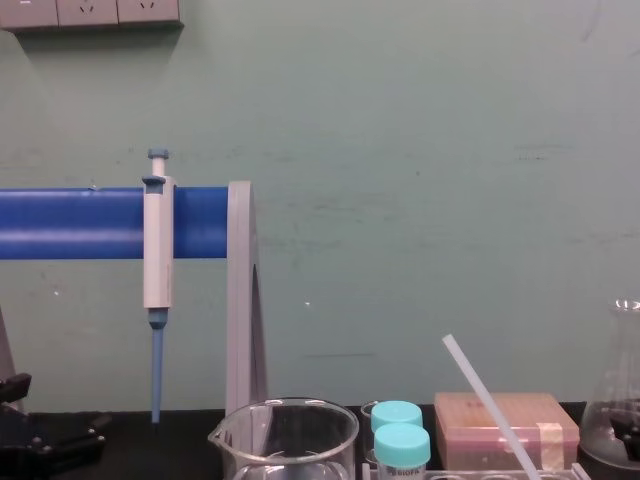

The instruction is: Pick up the stirring rod with one hand, then place it down.

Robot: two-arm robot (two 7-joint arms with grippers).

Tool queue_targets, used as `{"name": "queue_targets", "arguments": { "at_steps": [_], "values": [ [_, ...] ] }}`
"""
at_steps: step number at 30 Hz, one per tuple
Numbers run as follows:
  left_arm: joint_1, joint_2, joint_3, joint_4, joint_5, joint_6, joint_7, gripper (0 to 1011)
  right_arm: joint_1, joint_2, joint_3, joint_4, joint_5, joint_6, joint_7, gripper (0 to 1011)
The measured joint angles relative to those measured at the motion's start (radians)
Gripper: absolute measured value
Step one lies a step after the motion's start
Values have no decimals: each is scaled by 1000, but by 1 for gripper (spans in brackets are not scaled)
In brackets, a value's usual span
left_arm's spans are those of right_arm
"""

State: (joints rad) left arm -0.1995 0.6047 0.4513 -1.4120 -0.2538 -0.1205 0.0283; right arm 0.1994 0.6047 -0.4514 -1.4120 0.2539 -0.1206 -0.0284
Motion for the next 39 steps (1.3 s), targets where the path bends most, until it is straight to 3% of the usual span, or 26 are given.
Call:
{"name": "queue_targets", "arguments": {
  "at_steps": [39],
  "values": [
    [0, 0, 0, 0, 0, 0, 0, 1000, 0, 0, 0, 0, 0, 0, 0, 1000]
  ]
}}
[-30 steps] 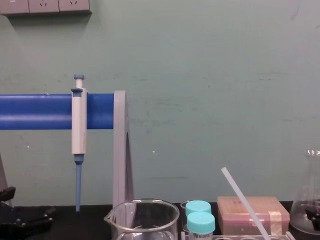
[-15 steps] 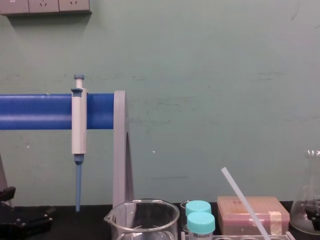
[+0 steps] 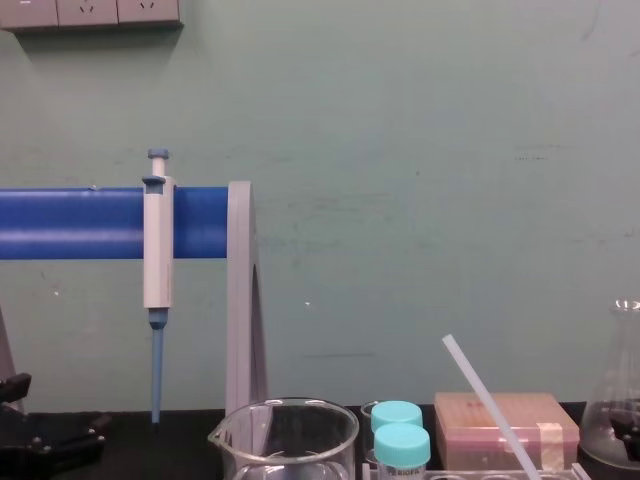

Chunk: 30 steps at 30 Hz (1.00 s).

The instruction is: Pick up the stirring rod with one hand, then place it down.

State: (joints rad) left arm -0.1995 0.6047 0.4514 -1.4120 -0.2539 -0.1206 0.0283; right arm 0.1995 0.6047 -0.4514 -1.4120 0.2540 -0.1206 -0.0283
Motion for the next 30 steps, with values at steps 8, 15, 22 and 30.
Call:
{"name": "queue_targets", "arguments": {
  "at_steps": [8, 15, 22, 30],
  "values": [
    [0, 0, 0, 0, 0, 0, 0, 1000, 0, 0, 0, 0, 0, 0, 0, 1000],
    [0, 0, 0, 0, 0, 0, 0, 1000, -5, 2, 54, -25, 106, 24, 98, 1000],
    [0, 0, 0, 0, 0, 0, 0, 1000, -11, 48, 122, -111, 319, 151, 328, 1000],
    [0, 0, 0, 0, 0, 0, 0, 1000, 36, 86, 106, -146, 410, 275, 537, 1000]
  ]
}}
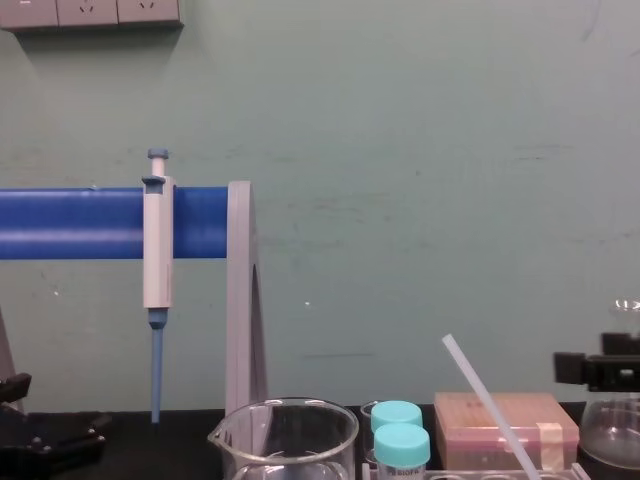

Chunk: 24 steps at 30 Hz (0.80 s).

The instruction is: Pick up the stirring rod with one hand, then place it down.

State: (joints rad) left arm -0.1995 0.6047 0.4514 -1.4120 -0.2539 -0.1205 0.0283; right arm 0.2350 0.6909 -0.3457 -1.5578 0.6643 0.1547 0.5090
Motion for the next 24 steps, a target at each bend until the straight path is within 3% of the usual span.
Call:
{"name": "queue_targets", "arguments": {
  "at_steps": [6, 12, 17, 24],
  "values": [
    [0, 0, 0, 0, 0, 0, 0, 1000, 59, 8, -54, 13, 1, 28, 92, 1000],
    [0, 0, 0, 0, 0, 0, 0, 1000, 121, 9, -130, 40, -36, 27, 160, 1000],
    [0, 0, 0, 0, 0, 0, 0, 1000, 157, -2, -180, 65, -92, 17, 164, 1000],
    [0, 0, 0, 0, 0, 0, 0, 1000, 177, -23, -209, 81, -146, 14, 140, 1000]
  ]
}}
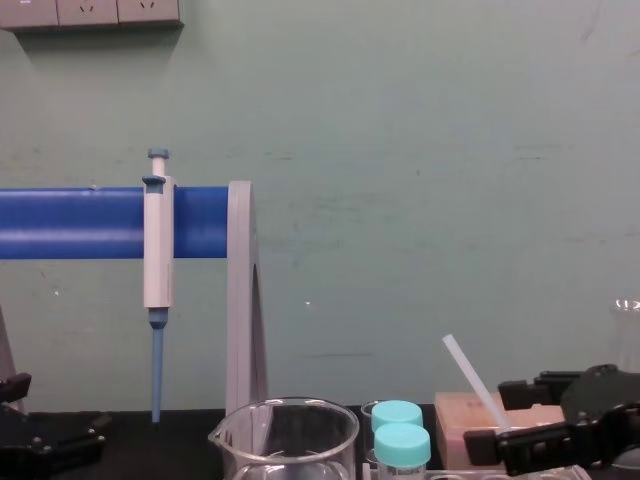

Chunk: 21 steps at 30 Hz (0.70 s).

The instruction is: Pick up the stirring rod with one hand, then place it down.

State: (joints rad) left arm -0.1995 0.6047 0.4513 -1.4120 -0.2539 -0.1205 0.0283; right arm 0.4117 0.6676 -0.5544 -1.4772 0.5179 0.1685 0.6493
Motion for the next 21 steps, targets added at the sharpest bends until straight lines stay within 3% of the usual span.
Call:
{"name": "queue_targets", "arguments": {
  "at_steps": [13, 21],
  "values": [
    [0, 0, 0, 0, 0, 0, 0, 1000, 7, -57, 3, 23, -67, 29, -91, 1000],
    [0, 0, 0, 0, 0, 0, 0, 1000, 5, -86, 19, 33, -83, 34, -103, 1000]
  ]
}}
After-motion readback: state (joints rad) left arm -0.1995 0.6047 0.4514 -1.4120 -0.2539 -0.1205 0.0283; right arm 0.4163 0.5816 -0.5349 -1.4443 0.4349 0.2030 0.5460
